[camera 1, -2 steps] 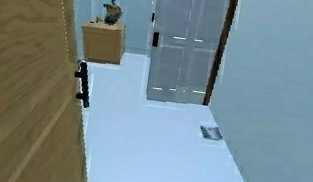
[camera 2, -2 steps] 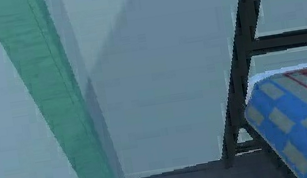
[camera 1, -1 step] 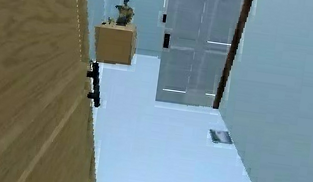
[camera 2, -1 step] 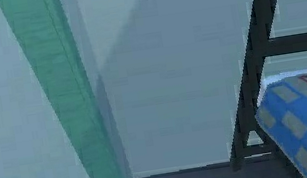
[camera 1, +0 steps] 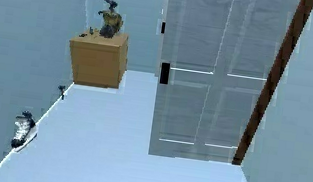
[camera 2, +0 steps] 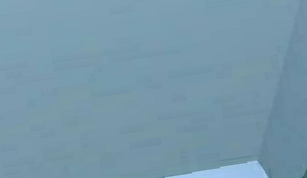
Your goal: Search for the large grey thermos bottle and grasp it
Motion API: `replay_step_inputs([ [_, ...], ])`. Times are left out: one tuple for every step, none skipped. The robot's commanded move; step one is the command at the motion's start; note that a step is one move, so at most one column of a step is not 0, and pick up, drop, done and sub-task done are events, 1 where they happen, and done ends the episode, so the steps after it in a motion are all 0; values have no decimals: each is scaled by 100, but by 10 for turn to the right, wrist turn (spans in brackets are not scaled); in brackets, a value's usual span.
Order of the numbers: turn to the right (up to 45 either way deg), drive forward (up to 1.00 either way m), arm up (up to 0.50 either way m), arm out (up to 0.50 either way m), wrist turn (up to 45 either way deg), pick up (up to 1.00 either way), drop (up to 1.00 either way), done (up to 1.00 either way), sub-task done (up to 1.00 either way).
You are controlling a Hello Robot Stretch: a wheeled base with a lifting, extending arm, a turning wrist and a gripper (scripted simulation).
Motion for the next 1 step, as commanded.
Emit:
replay_step_inputs([
  [0, 20, 0, 0, 0, 0, 0, 0, 0],
])
